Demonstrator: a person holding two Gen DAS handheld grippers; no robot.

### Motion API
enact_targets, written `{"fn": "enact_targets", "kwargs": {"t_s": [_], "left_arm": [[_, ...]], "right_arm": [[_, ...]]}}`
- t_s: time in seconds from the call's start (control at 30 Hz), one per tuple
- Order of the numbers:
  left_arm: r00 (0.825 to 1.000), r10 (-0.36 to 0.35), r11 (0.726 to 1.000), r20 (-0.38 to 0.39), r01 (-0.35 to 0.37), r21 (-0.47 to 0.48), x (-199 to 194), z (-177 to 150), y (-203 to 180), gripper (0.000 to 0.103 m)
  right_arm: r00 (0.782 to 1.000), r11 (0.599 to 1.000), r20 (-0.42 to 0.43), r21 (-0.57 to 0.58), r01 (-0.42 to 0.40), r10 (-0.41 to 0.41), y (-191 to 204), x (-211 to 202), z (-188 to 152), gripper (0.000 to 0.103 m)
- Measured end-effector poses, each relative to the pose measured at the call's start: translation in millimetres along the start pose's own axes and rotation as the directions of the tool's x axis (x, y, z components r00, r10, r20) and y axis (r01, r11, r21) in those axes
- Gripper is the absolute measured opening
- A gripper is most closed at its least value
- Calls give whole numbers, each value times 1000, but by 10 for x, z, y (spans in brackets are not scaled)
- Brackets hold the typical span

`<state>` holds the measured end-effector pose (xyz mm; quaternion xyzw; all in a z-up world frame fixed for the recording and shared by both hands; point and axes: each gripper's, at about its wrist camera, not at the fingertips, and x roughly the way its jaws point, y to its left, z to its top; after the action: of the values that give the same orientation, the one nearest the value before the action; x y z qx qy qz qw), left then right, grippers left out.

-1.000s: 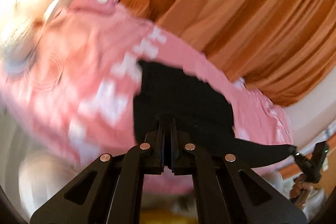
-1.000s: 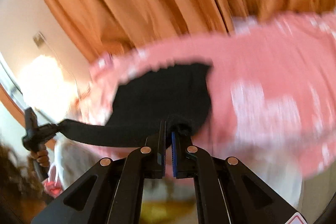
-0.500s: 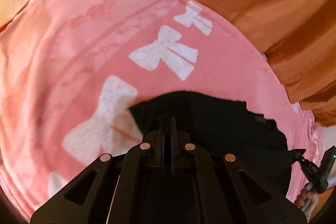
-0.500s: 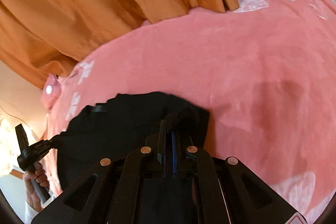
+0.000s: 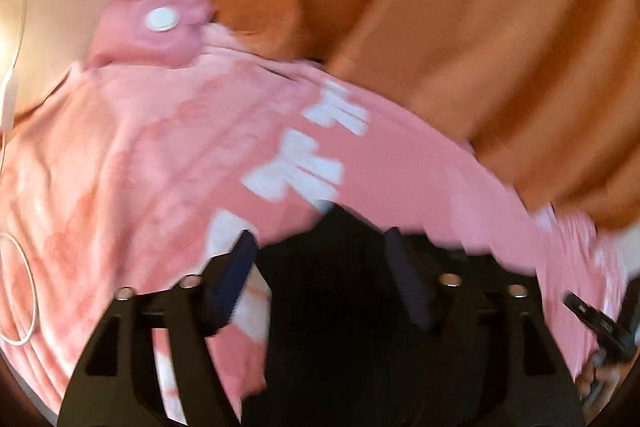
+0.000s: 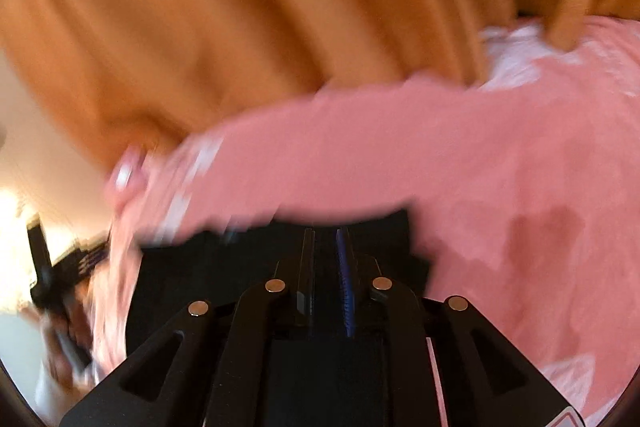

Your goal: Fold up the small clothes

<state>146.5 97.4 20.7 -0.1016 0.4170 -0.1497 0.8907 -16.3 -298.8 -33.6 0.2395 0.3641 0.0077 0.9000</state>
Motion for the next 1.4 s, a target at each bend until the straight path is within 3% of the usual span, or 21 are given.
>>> {"fn": "enact_targets", "kwargs": {"t_s": [0.1,0.17,0.2,0.27,0.37,0.43,0.5,0.57,0.63,0.7,0.73,0.77,0.8,0.93,1.0,1.07,1.2,1.23,1.3,1.33,1.4], "left_arm": [[993,-29,999,-113,34,36,234,-264,-176,70],[976,50,996,-212,-31,88,481,-494,-206,61],[966,100,990,-238,-72,125,544,-576,-185,55],[966,139,978,-219,-99,186,465,-649,-86,50],[941,292,948,-173,-261,179,340,-642,193,54],[954,199,980,-224,-188,68,290,-635,360,55],[959,94,994,-267,-104,-25,214,-695,450,64],[953,37,998,-302,-53,-45,153,-871,449,76],[952,48,999,-301,-51,-3,102,-1027,390,76],[955,80,995,-284,-60,81,61,-1115,267,62],[955,69,994,-289,-40,105,60,-1117,216,34],[953,43,994,-299,-12,106,27,-1118,175,6],[948,-5,997,-317,29,69,9,-1061,202,6],[942,3,999,-335,8,33,-91,-1042,402,3],[934,-5,1000,-357,1,-10,-52,-1141,530,3],[938,-2,1000,-348,5,7,-73,-1118,522,4],[955,-59,998,-292,55,-22,-148,-921,404,5],[963,-73,997,-261,70,-21,-196,-843,354,12],[982,-72,997,-176,72,-4,-255,-583,182,44],[988,-59,998,-141,60,3,-234,-455,94,70],[993,-26,999,-112,28,23,-56,-216,-57,74]], "right_arm": [[994,996,-110,-84,2,-11,207,246,-315,14],[981,994,-193,-110,3,-24,250,453,-472,14],[970,988,-229,-145,46,-78,222,533,-572,3],[970,986,-217,-145,78,-109,85,465,-633,0],[964,984,-197,-28,176,-178,-273,137,-639,0],[963,977,-168,8,215,-211,-349,-62,-660,13],[966,977,-157,24,212,-206,-343,-167,-711,38],[960,975,-187,36,221,-210,-362,-168,-792,51],[952,981,-252,43,191,-174,-361,-147,-947,51],[948,988,-301,83,131,-101,-378,-84,-1094,52],[955,988,-272,57,141,-121,-340,-108,-1144,47],[951,988,-276,19,152,-141,-296,-69,-1129,15],[949,990,-281,-14,142,-140,-243,-50,-1113,6],[972,990,-191,-38,135,-140,-176,-403,-982,4],[956,986,-243,1,169,-163,-368,-371,-1066,3],[923,979,-330,-11,204,-197,-437,-170,-1214,3],[947,982,-259,-21,190,-189,-286,-298,-1066,8],[956,982,-228,-3,188,-183,-267,-365,-983,10],[972,982,-141,-9,187,-186,-190,-471,-751,23],[977,982,-104,-14,188,-188,-171,-480,-627,30],[981,983,-60,-33,182,-184,-144,-370,-311,56]]}}
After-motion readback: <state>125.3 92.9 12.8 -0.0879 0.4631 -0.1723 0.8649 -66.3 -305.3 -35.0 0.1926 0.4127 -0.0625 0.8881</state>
